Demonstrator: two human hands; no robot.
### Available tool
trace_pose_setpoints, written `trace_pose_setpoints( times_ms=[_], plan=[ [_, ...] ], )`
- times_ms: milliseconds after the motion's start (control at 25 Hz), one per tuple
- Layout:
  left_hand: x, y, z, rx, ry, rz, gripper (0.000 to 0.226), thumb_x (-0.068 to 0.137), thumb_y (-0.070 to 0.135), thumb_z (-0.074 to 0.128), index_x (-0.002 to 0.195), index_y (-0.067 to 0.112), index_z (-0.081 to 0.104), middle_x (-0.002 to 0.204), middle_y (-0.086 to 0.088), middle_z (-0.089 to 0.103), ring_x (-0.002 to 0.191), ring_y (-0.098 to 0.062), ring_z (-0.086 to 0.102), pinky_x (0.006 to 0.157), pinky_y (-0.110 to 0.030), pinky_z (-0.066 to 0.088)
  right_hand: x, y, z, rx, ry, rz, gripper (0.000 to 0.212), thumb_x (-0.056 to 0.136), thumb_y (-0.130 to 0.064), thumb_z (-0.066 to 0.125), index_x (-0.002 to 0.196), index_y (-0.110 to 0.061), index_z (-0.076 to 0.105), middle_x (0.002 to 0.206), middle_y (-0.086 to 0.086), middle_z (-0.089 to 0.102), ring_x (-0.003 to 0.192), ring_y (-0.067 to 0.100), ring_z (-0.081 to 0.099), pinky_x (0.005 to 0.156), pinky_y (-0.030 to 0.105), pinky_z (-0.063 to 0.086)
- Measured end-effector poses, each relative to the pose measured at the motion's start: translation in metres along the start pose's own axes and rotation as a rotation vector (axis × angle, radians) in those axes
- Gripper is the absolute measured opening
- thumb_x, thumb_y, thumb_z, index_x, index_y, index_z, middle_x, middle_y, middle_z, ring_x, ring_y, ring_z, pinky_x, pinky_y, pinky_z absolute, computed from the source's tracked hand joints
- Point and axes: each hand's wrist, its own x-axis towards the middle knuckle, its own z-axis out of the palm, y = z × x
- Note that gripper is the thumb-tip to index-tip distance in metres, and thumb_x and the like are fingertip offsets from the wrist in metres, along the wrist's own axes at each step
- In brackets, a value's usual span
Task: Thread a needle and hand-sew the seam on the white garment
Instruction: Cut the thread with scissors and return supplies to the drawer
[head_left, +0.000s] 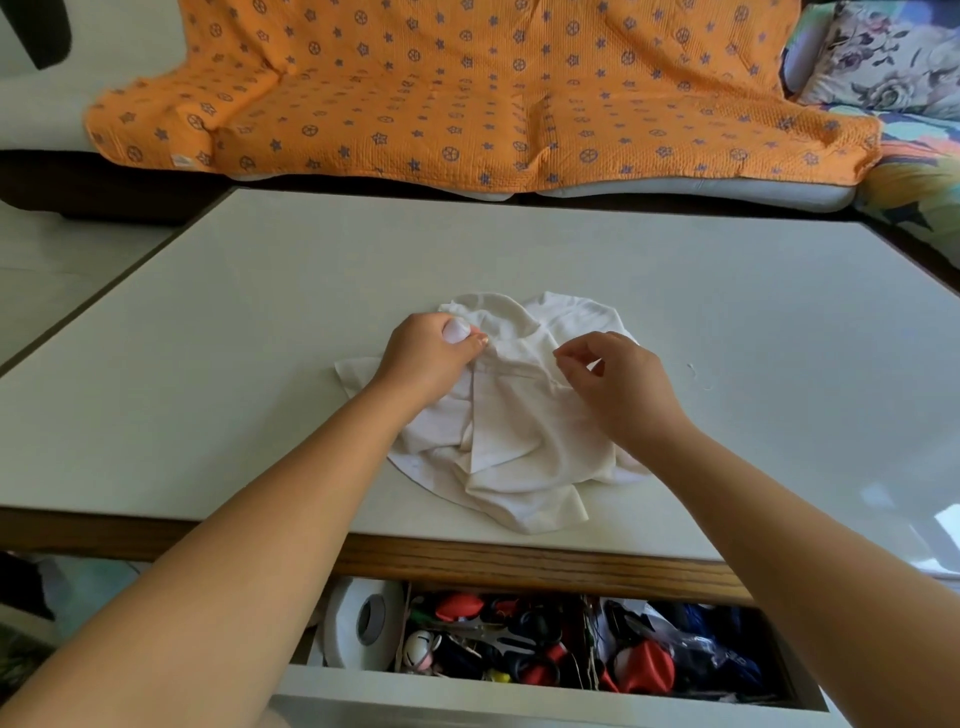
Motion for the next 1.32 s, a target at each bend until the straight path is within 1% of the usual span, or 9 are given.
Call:
trace_pose_setpoints(
  times_ms=[80,240,360,520,680,760,960,1200,1320],
  plan=[
    [-0.003,0.004,-0.005,-0.045,-0.013,0.025,0.006,0.091,0.026,0.067,0.088,0.023,0.071,0.097,0.004,0.072,0.094,-0.015,0.065,0.074,-0.021,0.045,0.003,-0.007,0.003,0.016,-0.026,-0.035,0.018,0.094,-0.029,0.06,0.109,-0.024,0.069,0.095,-0.007,0.063,0.072,0.0,0.053,0.067,0.005,0.039],
    [-0.011,0.013,-0.014,-0.126,-0.081,0.056,0.007,0.091,0.029,0.067,0.092,0.024,0.073,0.089,0.016,0.071,0.083,-0.001,0.064,0.067,-0.018,0.044,0.007,-0.025,0.009,0.07,-0.15,-0.052,0.036,0.093,-0.036,0.062,0.128,-0.032,0.059,0.072,-0.008,0.054,0.063,0.005,0.051,0.063,0.013,0.04],
    [-0.015,0.015,-0.019,-0.2,-0.126,0.047,0.006,0.091,0.028,0.068,0.092,0.024,0.073,0.064,0.02,0.066,0.049,0.003,0.049,0.054,-0.014,0.04,0.008,-0.03,0.009,0.111,-0.184,-0.044,0.016,0.092,-0.034,0.064,0.106,-0.028,0.07,0.062,-0.011,0.05,0.056,0.004,0.047,0.059,0.013,0.035],
    [-0.013,0.013,-0.028,-0.303,-0.073,-0.01,0.011,0.092,0.027,0.066,0.09,0.018,0.071,0.054,0.016,0.06,0.042,-0.003,0.038,0.045,-0.016,0.035,0.007,-0.027,0.003,0.149,-0.127,0.018,0.017,0.094,-0.029,0.061,0.082,-0.019,0.069,0.071,-0.003,0.065,0.064,0.009,0.054,0.063,0.022,0.043],
    [-0.01,0.004,-0.028,-0.267,-0.009,-0.041,0.017,0.094,0.026,0.064,0.106,0.02,0.073,0.091,0.01,0.072,0.043,0.001,0.045,0.044,-0.012,0.037,0.011,-0.023,0.002,-0.039,-0.089,-0.002,0.021,0.098,-0.027,0.055,0.105,-0.018,0.072,0.102,-0.002,0.068,0.086,0.01,0.058,0.069,0.021,0.039],
    [-0.01,0.002,-0.022,-0.206,-0.026,-0.024,0.023,0.093,0.022,0.064,0.116,0.019,0.07,0.091,0.01,0.068,0.049,0.008,0.053,0.047,-0.008,0.039,0.013,-0.024,0.007,-0.11,-0.089,-0.034,0.024,0.098,-0.029,0.054,0.117,-0.022,0.068,0.11,-0.003,0.061,0.097,0.012,0.058,0.076,0.02,0.038],
    [-0.004,-0.002,-0.004,-0.013,-0.036,-0.015,0.026,0.092,0.022,0.066,0.117,0.015,0.07,0.115,-0.001,0.07,0.108,-0.016,0.062,0.089,-0.024,0.047,0.017,-0.028,0.017,-0.085,-0.041,-0.051,0.025,0.099,-0.028,0.053,0.118,-0.022,0.068,0.105,-0.001,0.058,0.087,0.009,0.053,0.077,0.024,0.042],
    [0.003,-0.003,0.002,0.037,-0.01,-0.045,0.017,0.093,0.025,0.063,0.077,0.024,0.066,0.088,-0.003,0.067,0.088,-0.021,0.059,0.072,-0.026,0.041,0.018,-0.025,0.015,-0.055,-0.02,-0.054,0.024,0.1,-0.03,0.049,0.115,-0.024,0.067,0.099,-0.005,0.057,0.085,0.01,0.053,0.072,0.024,0.039],
    [0.004,-0.003,0.002,0.048,-0.013,-0.04,0.02,0.093,0.025,0.064,0.074,0.019,0.064,0.081,-0.002,0.063,0.08,-0.019,0.056,0.066,-0.026,0.037,0.02,-0.023,0.015,-0.068,-0.043,-0.061,0.024,0.1,-0.029,0.049,0.114,-0.023,0.068,0.101,-0.003,0.059,0.087,0.011,0.054,0.073,0.024,0.04]
  ],
)
